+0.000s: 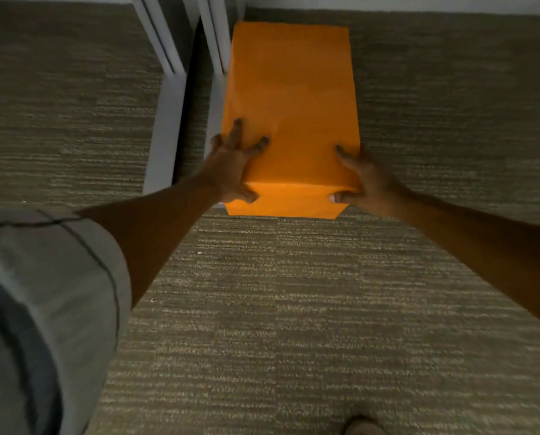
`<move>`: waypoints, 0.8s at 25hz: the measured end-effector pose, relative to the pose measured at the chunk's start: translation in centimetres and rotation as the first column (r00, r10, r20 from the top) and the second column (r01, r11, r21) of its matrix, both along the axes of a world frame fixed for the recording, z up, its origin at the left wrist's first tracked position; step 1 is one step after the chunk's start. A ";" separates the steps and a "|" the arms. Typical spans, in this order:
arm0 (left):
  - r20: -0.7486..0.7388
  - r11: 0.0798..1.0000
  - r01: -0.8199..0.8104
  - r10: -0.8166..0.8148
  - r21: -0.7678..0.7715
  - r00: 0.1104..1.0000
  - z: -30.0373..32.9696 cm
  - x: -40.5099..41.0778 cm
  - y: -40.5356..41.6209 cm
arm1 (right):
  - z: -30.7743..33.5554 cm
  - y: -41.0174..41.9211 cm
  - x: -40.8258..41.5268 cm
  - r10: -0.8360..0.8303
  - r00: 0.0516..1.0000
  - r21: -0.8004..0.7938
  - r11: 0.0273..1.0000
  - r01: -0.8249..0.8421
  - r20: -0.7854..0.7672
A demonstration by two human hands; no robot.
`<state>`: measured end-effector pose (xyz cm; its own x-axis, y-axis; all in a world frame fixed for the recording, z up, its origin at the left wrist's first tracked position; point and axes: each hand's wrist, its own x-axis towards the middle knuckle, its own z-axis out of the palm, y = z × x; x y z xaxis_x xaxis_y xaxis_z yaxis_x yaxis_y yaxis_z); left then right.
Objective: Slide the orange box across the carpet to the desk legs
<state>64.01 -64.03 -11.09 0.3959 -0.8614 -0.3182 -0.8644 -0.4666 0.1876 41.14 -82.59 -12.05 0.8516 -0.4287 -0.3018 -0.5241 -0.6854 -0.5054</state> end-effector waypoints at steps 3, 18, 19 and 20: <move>0.092 0.999 0.007 -0.011 0.044 0.996 -0.5 -1.2 0.4 | -0.5 0.9 -0.1 0.028 0.994 -0.162 0.986 -0.045 -0.109; 0.165 0.995 0.101 -0.099 -0.003 0.981 7.4 -11.3 6.6 | 9.3 10.6 -2.1 0.178 0.947 -0.387 0.880 -0.276 -0.268; 0.162 0.994 0.106 -0.101 -0.019 0.982 8.2 -12.2 7.6 | 10.0 11.7 -3.1 0.163 0.953 -0.381 0.889 -0.255 -0.257; 0.170 0.994 0.101 -0.093 -0.037 0.981 9.1 -13.2 8.5 | 10.7 12.6 -4.0 0.141 0.958 -0.398 0.887 -0.234 -0.249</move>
<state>50.77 -55.49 -1.94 0.3540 -0.9104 -0.2141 -0.9261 -0.3731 0.0554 37.13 -69.95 -1.36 0.8666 -0.3926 -0.3081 -0.4248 -0.9043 -0.0426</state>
